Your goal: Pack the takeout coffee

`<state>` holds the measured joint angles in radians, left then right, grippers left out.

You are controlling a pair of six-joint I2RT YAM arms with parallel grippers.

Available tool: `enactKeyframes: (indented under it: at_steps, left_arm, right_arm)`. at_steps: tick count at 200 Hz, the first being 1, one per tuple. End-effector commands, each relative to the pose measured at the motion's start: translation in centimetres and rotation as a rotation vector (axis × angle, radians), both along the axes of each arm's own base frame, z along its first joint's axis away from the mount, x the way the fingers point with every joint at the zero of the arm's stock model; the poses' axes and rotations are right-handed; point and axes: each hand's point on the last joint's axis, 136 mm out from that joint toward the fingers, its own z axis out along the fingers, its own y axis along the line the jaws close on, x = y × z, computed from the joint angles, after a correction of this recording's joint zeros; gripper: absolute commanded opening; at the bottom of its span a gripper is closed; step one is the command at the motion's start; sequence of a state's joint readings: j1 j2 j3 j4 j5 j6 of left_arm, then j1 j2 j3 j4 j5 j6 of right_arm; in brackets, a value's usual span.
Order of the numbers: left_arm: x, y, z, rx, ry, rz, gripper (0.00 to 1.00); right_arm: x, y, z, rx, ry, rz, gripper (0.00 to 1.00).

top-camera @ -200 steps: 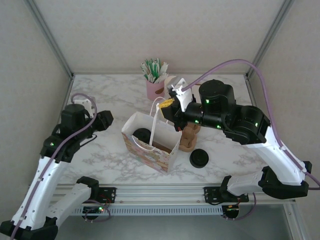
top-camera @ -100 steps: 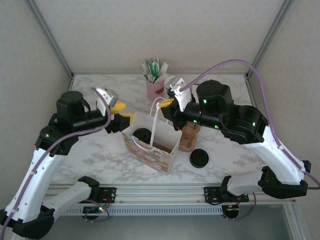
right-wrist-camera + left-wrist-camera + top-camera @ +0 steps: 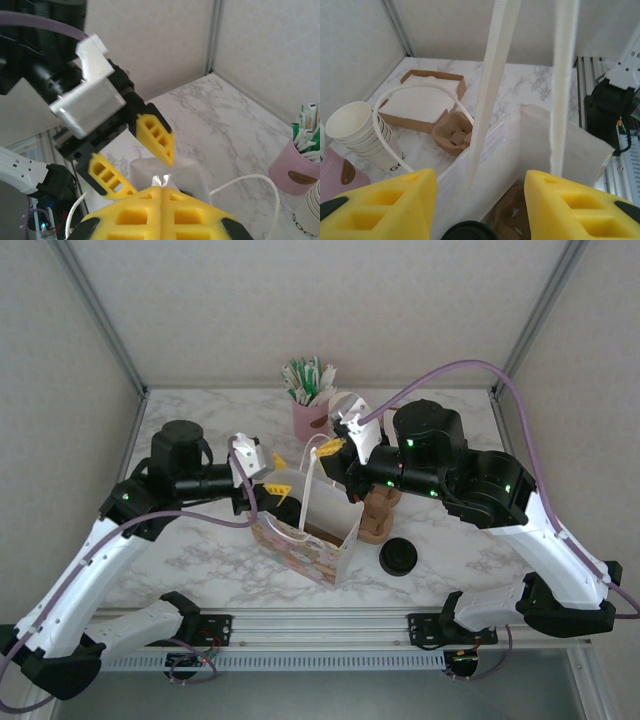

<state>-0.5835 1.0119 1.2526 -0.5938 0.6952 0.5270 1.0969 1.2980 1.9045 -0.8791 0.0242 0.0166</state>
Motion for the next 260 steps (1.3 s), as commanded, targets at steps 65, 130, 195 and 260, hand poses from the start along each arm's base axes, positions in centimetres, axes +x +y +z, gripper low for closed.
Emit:
enactKeyframes:
  at_steps: [65,130,195,260]
  left_arm:
    - [-0.3,-2.8,1.4,-0.021,-0.112,-0.127,0.46]
    - [-0.7,-4.3,1.2,-0.028,-0.105,-0.184,0.35]
    - [-1.4,-5.1,1.3,-0.028,-0.103,-0.236,0.17]
    - [-0.5,-4.9,1.3,-0.003,-0.153,-0.195,0.00]
  right_arm:
    - [-0.7,0.8,-0.4,-0.002,0.003,0.046,0.00]
    - [-0.8,0.7,-0.7,-0.005,0.006,0.052,0.00]
    - [-0.8,0.4,-0.8,-0.007,0.007,0.046,0.00]
    - [-0.4,-0.4,-1.6,-0.027,-0.010,0.009,0.15]
